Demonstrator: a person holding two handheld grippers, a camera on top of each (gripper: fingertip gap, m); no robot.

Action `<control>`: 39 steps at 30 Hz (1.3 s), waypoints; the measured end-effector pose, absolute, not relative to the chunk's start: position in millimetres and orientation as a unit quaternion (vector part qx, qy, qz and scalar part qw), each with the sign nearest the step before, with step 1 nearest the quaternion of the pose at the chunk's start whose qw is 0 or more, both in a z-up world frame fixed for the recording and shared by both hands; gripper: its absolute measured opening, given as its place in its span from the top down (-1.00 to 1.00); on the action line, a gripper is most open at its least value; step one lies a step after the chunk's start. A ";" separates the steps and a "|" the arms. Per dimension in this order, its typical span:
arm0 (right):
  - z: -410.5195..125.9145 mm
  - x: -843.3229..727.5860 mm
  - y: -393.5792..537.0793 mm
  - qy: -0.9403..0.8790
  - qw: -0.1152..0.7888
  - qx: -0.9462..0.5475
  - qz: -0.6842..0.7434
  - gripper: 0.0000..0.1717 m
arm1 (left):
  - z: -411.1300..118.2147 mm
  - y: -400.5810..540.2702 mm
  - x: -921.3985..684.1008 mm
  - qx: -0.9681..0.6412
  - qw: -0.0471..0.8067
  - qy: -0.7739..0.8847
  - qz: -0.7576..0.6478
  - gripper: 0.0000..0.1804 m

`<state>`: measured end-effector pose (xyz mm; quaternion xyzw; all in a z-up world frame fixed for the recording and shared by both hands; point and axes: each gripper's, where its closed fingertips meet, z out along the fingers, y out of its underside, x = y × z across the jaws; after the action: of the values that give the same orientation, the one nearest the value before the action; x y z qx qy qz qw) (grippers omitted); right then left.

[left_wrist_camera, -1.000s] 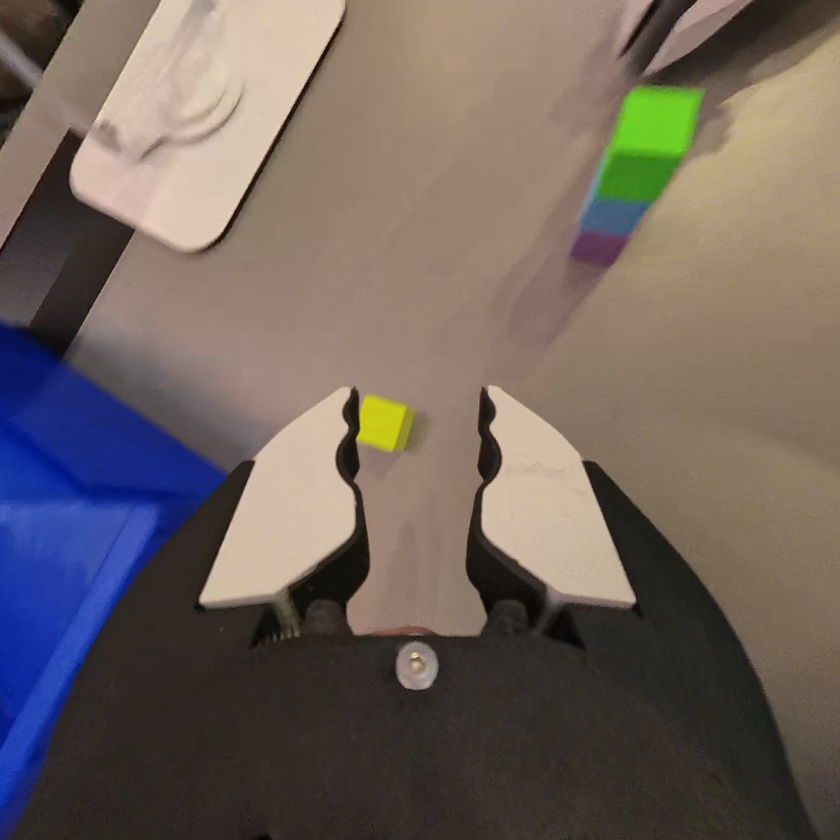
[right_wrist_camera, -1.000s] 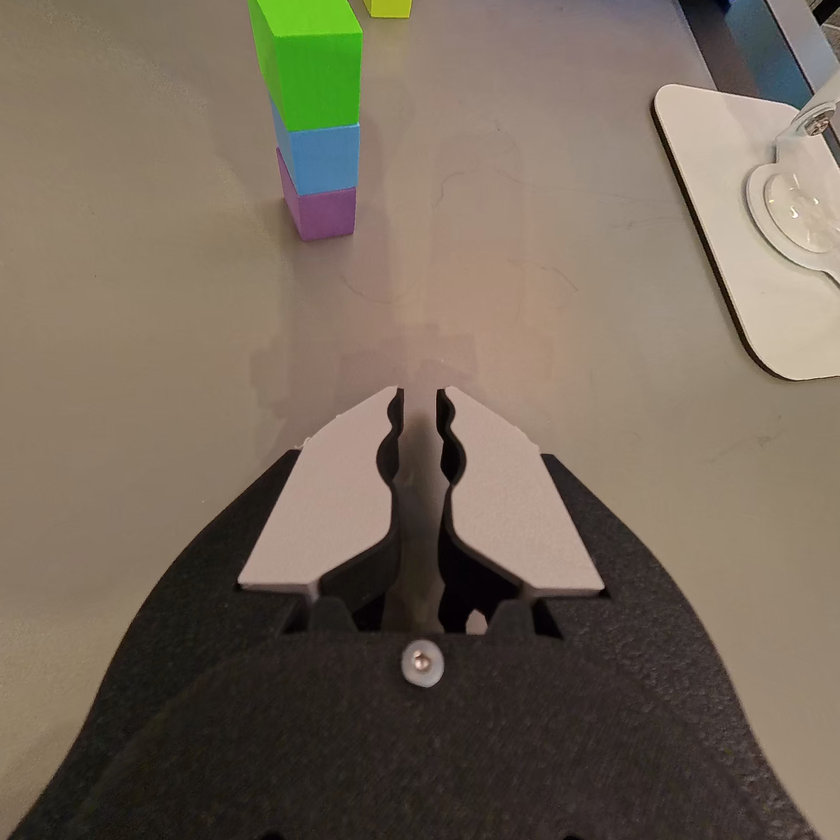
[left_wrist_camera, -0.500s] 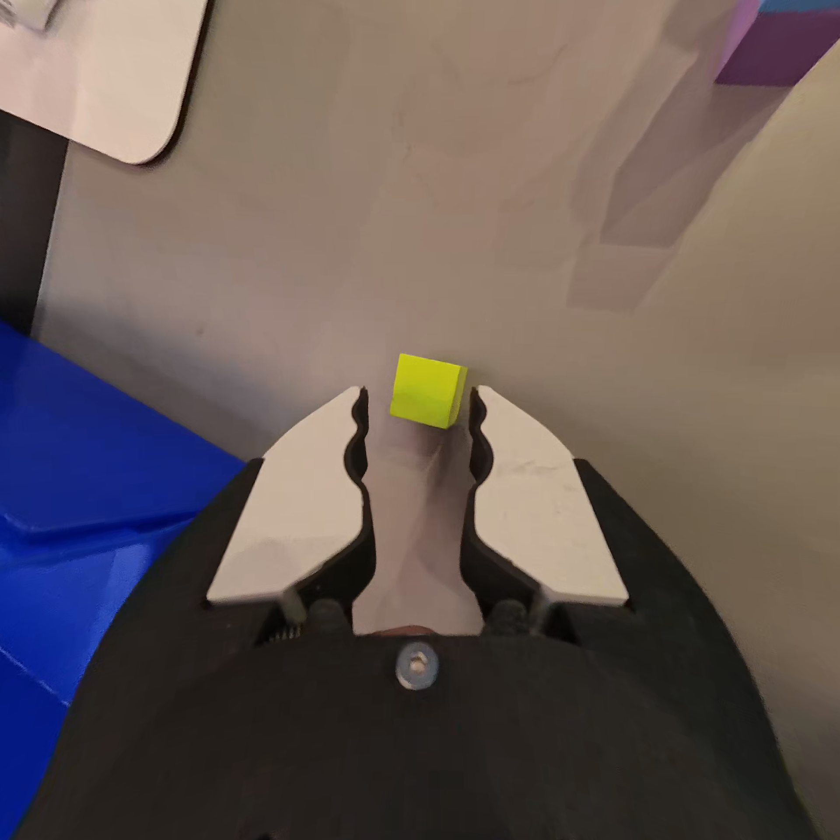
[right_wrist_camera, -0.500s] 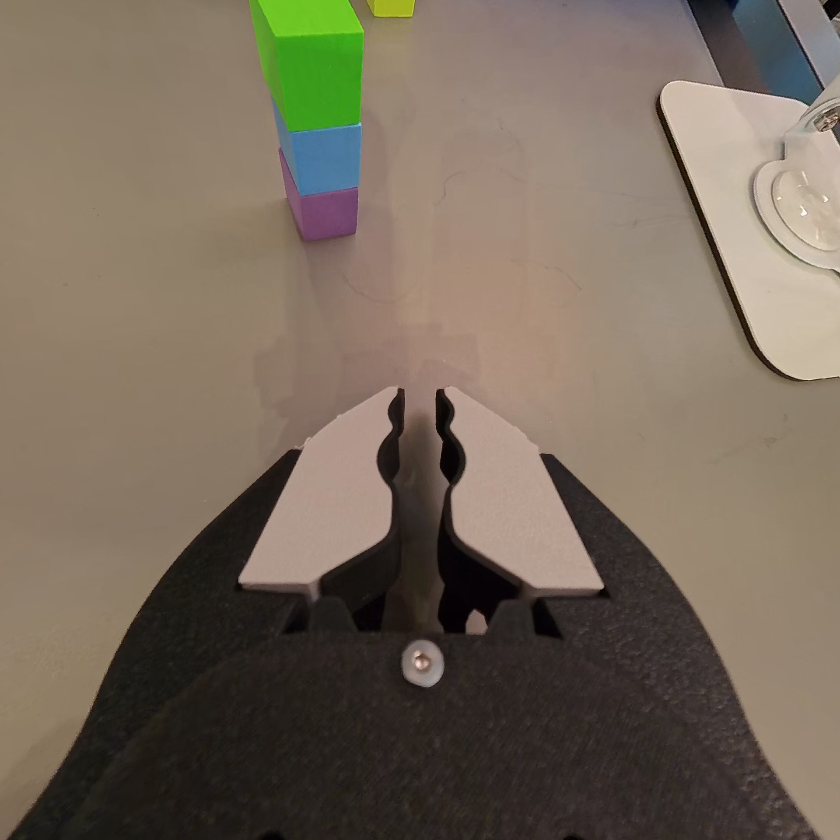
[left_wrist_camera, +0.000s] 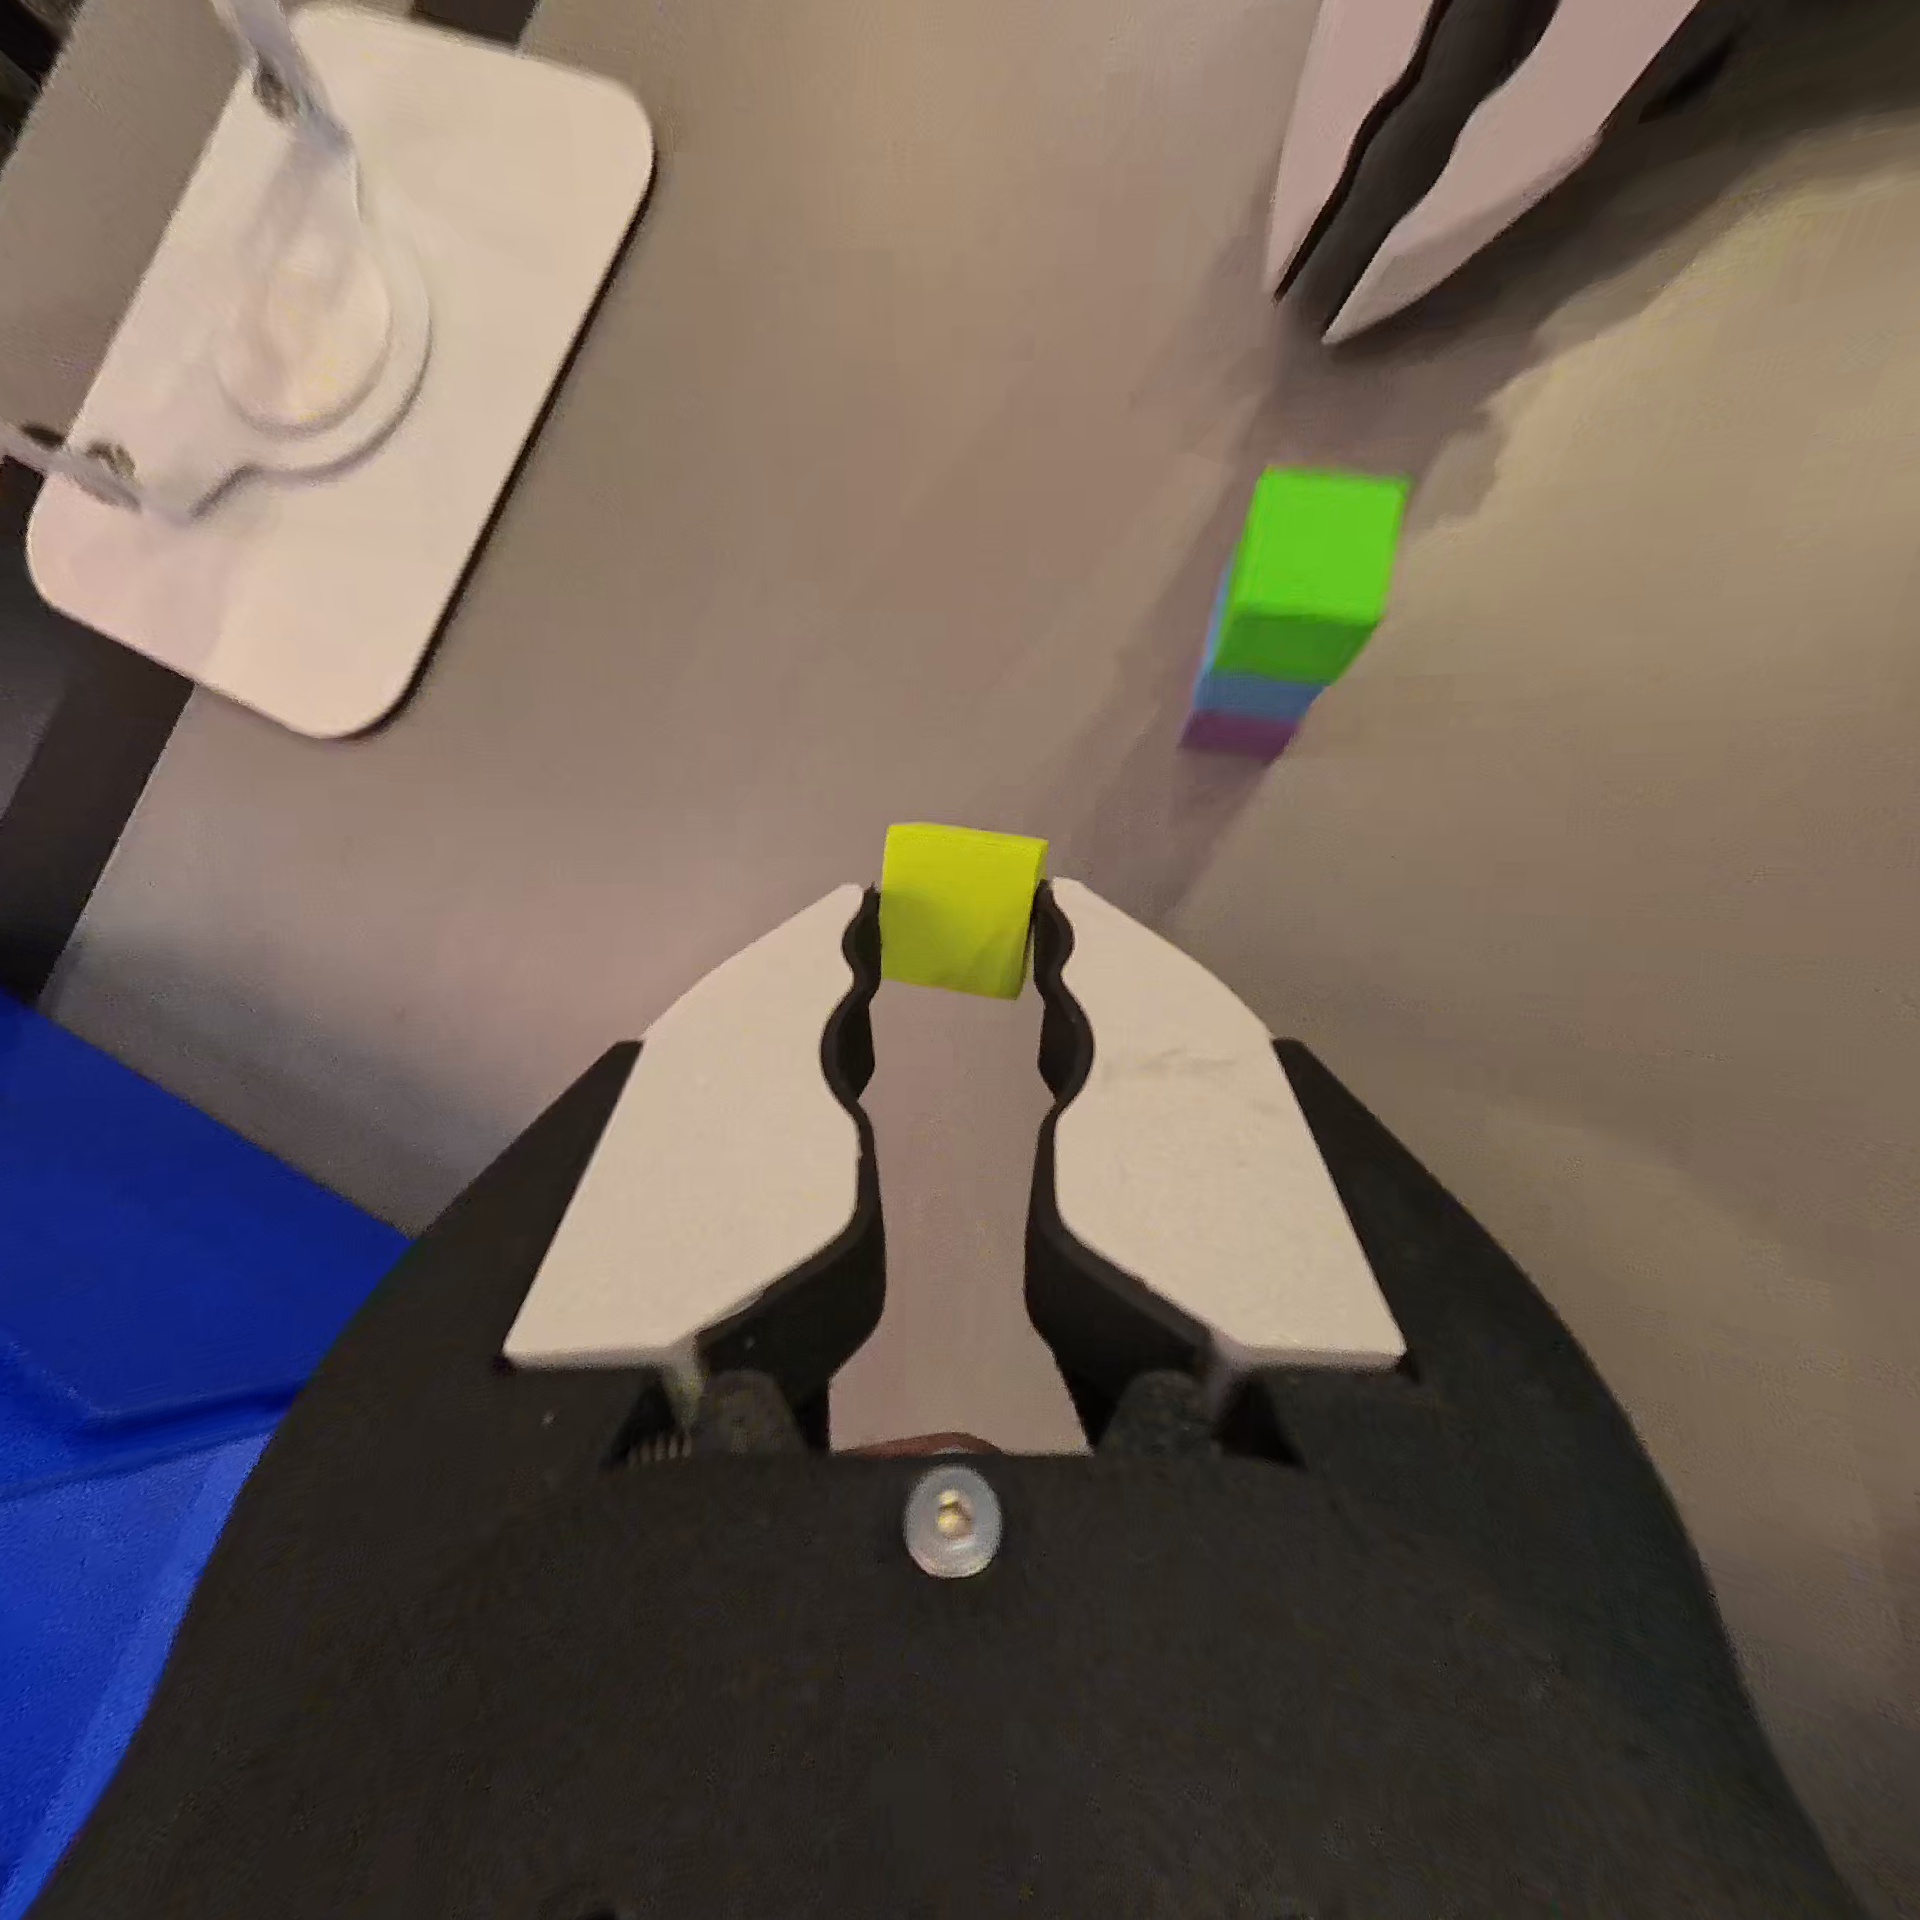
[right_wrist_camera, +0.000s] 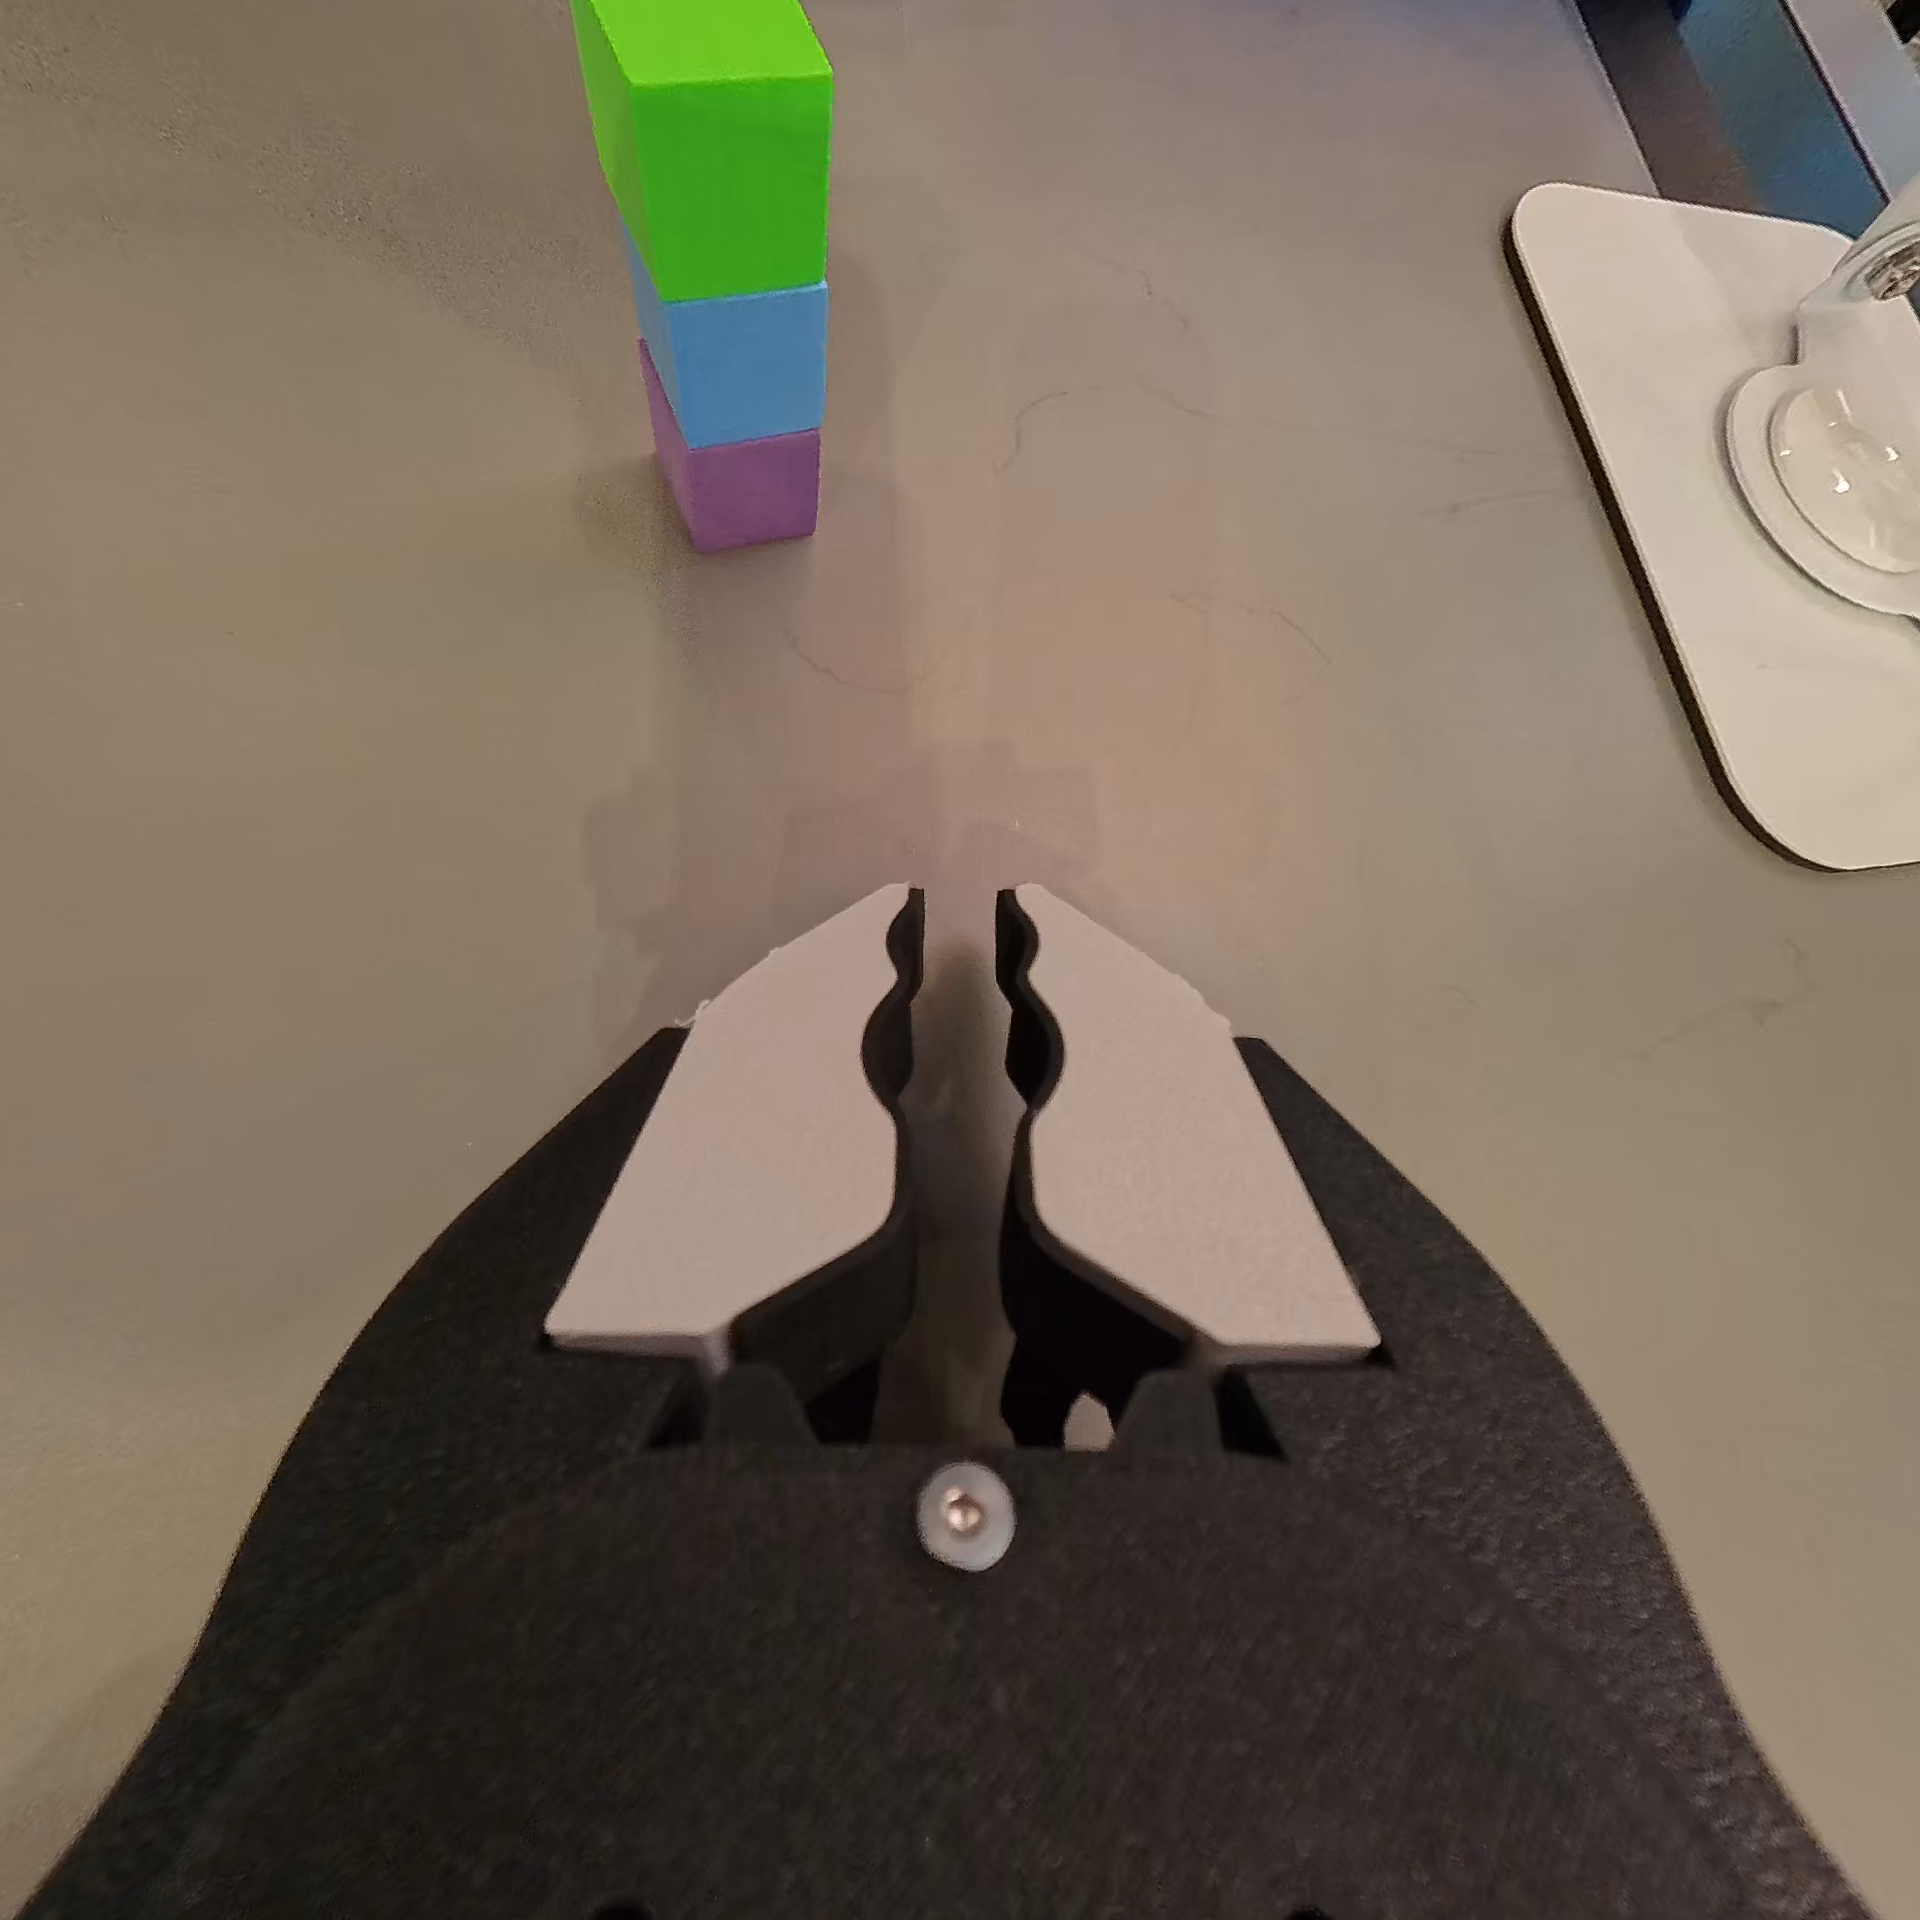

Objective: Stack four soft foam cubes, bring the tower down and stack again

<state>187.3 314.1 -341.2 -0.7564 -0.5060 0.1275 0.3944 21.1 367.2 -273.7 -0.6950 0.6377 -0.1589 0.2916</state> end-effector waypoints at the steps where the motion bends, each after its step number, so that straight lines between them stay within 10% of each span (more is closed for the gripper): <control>1: -341.2 187.3 314.1 -0.506 0.395 -0.756 0.127 0.85 | -267.6 359.6 29.1 -0.693 0.294 0.637 -0.166 0.69; 39: -341.6 187.1 314.0 -0.506 0.394 -0.757 0.128 0.86 | -265.6 314.3 93.3 -0.694 0.254 0.667 -0.090 0.69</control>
<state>187.1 314.0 -341.6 -0.7568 -0.5059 0.1285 0.3935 93.3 314.3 -265.6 -0.6944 0.6674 -0.0900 0.2535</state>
